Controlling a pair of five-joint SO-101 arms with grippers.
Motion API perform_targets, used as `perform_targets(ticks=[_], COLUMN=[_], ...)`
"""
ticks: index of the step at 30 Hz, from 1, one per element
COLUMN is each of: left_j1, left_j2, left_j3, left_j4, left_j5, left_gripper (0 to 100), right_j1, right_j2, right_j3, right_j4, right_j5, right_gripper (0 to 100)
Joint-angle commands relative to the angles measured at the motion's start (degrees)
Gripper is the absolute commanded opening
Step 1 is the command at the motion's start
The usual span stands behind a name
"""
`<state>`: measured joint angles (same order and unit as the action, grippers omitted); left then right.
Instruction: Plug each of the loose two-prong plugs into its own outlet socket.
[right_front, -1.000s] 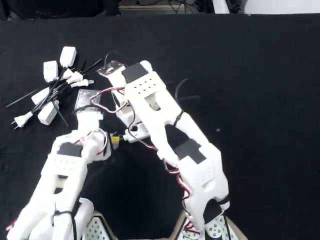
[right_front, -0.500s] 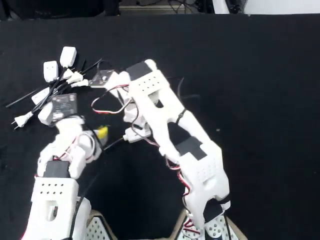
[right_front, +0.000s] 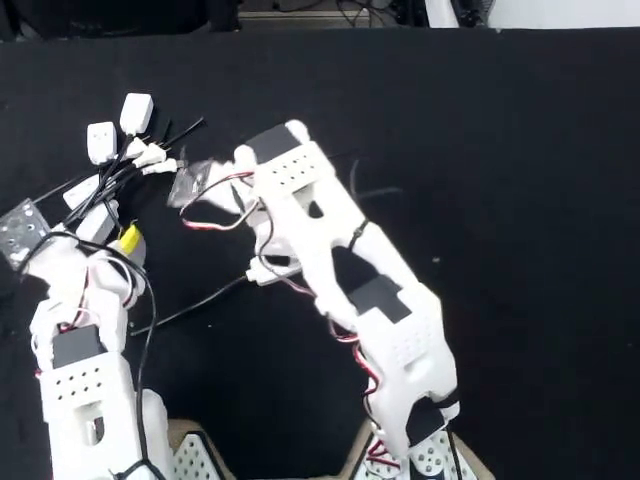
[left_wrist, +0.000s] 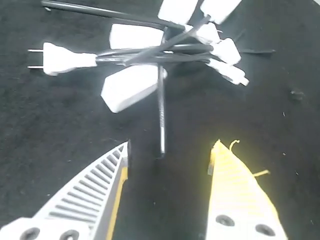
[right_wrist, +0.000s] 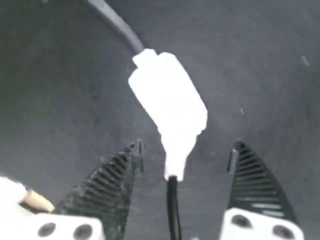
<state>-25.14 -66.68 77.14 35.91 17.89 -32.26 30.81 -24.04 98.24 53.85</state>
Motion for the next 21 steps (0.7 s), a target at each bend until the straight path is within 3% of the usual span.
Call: perform_targets(ticks=[1, 10, 15, 17, 19, 21], left_j1=[-3.3, -6.2, -6.1, -6.1, -6.1, -6.0], left_j2=[-1.0, -1.0, -1.0, -1.0, -1.0, -1.0], left_j3=[-2.9, -3.9, -3.9, -3.9, -3.9, -3.9], left_j4=[-1.0, -0.6, -0.6, -0.6, -0.6, -0.6], left_j5=[0.9, 3.1, 3.1, 3.1, 3.1, 3.1], left_gripper=[26, 26, 26, 26, 26, 26], right_j1=[-2.3, -3.3, -2.9, -1.8, 0.2, 3.1], right_j2=[-0.9, -0.9, -1.0, -1.1, -1.5, -2.5], right_j3=[2.3, 17.8, 20.4, 19.9, 18.9, 17.5], right_j4=[0.4, -16.7, -20.0, -20.2, -21.3, -21.3], right_j5=[11.4, 14.2, 14.1, 12.5, 7.9, 3.0], right_gripper=[26.5, 26.5, 25.0, 17.5, 3.1, 3.3])
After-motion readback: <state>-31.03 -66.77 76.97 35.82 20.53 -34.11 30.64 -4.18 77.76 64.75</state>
